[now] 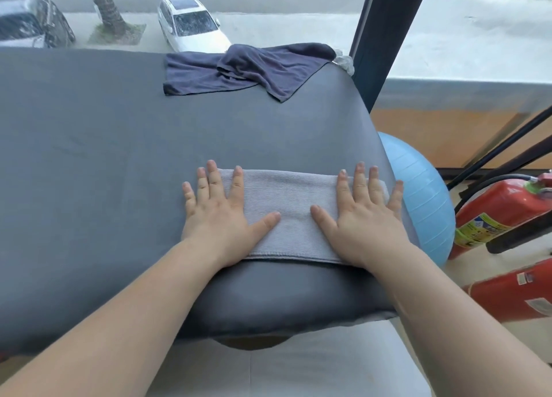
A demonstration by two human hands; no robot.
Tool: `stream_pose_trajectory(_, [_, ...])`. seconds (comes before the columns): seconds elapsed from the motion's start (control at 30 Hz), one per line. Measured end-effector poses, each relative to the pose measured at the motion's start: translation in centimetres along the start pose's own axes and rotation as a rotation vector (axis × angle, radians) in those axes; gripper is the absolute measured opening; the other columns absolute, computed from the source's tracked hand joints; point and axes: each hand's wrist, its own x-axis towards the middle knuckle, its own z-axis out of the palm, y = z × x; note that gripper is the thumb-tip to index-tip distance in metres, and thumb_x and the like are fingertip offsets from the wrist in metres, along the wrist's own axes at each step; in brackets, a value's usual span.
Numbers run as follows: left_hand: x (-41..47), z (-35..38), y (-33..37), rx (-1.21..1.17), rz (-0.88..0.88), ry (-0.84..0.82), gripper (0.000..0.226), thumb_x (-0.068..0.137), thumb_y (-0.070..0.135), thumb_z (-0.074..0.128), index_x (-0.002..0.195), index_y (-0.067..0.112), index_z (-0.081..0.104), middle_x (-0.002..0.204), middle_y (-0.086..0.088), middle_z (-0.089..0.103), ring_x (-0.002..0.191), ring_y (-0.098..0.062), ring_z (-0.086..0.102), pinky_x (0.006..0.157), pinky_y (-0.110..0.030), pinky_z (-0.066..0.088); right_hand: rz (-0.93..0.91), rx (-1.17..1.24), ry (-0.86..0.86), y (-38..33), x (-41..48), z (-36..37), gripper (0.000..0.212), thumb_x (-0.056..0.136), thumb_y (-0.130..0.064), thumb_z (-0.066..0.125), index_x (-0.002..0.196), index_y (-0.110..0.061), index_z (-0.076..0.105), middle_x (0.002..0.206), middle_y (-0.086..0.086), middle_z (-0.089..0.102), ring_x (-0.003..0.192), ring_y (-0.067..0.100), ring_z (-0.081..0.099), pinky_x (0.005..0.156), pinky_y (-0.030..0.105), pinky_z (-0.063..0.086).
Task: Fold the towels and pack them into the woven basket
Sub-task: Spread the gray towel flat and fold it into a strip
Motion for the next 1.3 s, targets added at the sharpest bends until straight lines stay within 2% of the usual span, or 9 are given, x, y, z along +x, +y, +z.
stream_pose_trajectory(0.1, [0.0,-0.4,-0.4,-0.104,0.007,0.015,0.102,0.081,0.086,0.019,0.157,0.026,-0.013,0.164,-0.015,-0.018,0.152,-0.030,-0.016,0.122,-0.051,-0.009,-0.124,0.056,0.020,-3.5,-0.7,0.1,0.086,0.092,-0.075,0.002,0.158,-0.023,-0.016,0.165,0.003,-0.027,0.149,0.023,-0.031,0.117,0.058,-0.021])
stream_pose_trajectory(0.23, [-0.3,-1.3,-1.7,-0.185,-0.076,0.224,0.087,0.090,0.066,0.045,0.156,0.015,0.020,0.156,-0.012,0.030,0.142,-0.033,0.024,0.115,-0.045,0.021,-0.139,0.109,-0.014,-4.7,-0.8,1.4,0.087,0.093,-0.075,0.005,0.159,-0.023,-0.014,0.165,0.000,-0.025,0.150,0.020,-0.030,0.119,0.058,-0.017])
stream_pose_trajectory(0.4, [0.3,-3.4,-4.0,-0.262,-0.165,0.165,0.067,0.068,0.074,0.068,0.113,0.025,0.065,0.113,-0.003,0.056,0.117,-0.030,0.048,0.098,-0.043,0.045,-0.111,0.102,-0.030,-5.6,0.2,0.9,0.096,0.088,-0.081,0.004,0.160,-0.020,-0.012,0.166,0.006,-0.022,0.151,0.027,-0.028,0.118,0.059,-0.019])
stream_pose_trajectory(0.5, [0.4,-4.6,-4.0,-0.431,-0.147,0.048,0.061,0.053,0.070,0.075,0.097,0.029,0.069,0.103,0.004,0.065,0.106,-0.024,0.060,0.087,-0.043,0.055,-0.120,0.119,-0.006,-6.0,0.3,1.4,0.099,0.086,-0.083,0.004,0.159,-0.019,-0.013,0.166,0.005,-0.022,0.151,0.024,-0.028,0.118,0.058,-0.019])
stream_pose_trajectory(0.67, [0.7,-5.4,-2.8,-0.634,-0.191,0.045,0.026,0.068,0.024,0.087,0.080,0.019,0.065,0.084,0.003,0.070,0.085,-0.017,0.067,0.080,-0.040,0.057,-0.116,0.115,-0.001,-5.8,0.2,1.8,0.101,0.085,-0.084,0.002,0.159,-0.018,-0.013,0.166,0.004,-0.023,0.150,0.024,-0.029,0.117,0.058,-0.020])
stream_pose_trajectory(0.87, [1.1,-5.4,-2.6,-1.246,-0.383,0.064,0.037,0.076,0.020,0.085,0.104,0.014,0.061,0.101,-0.007,0.069,0.086,-0.021,0.069,0.067,-0.032,0.053,-0.115,0.135,0.009,-5.8,0.2,1.9,0.101,0.084,-0.084,0.002,0.159,-0.019,-0.013,0.166,0.003,-0.024,0.150,0.022,-0.030,0.118,0.057,-0.020])
stream_pose_trajectory(1.0, [1.1,-5.4,-2.8,-1.243,-0.297,-0.047,0.017,0.084,0.010,0.076,0.099,0.009,0.069,0.093,-0.008,0.076,0.077,-0.019,0.074,0.056,-0.026,0.055,-0.126,0.150,0.000,-5.7,0.1,1.8,0.101,0.083,-0.085,0.001,0.159,-0.020,-0.014,0.166,0.001,-0.025,0.149,0.020,-0.032,0.118,0.055,-0.020])
stream_pose_trajectory(1.13, [0.6,-5.3,-3.1,-1.179,-0.222,0.086,0.012,0.085,0.002,0.070,0.091,0.012,0.069,0.089,-0.009,0.075,0.084,-0.025,0.074,0.076,-0.041,0.062,-0.116,0.156,-0.027,-6.2,0.3,1.1,0.102,0.083,-0.085,0.000,0.159,-0.020,-0.014,0.166,0.000,-0.025,0.149,0.020,-0.031,0.119,0.056,-0.019])
stream_pose_trajectory(1.3, [-1.1,-4.8,-7.7,-1.050,-0.266,0.228,0.015,0.087,0.008,0.070,0.092,0.023,0.067,0.089,-0.008,0.073,0.084,-0.027,0.073,0.081,-0.050,0.060,-0.227,0.164,-0.017,-10.1,0.1,1.2,0.100,0.085,-0.084,0.003,0.159,-0.019,-0.013,0.166,-0.001,-0.024,0.150,0.020,-0.030,0.119,0.056,-0.018])
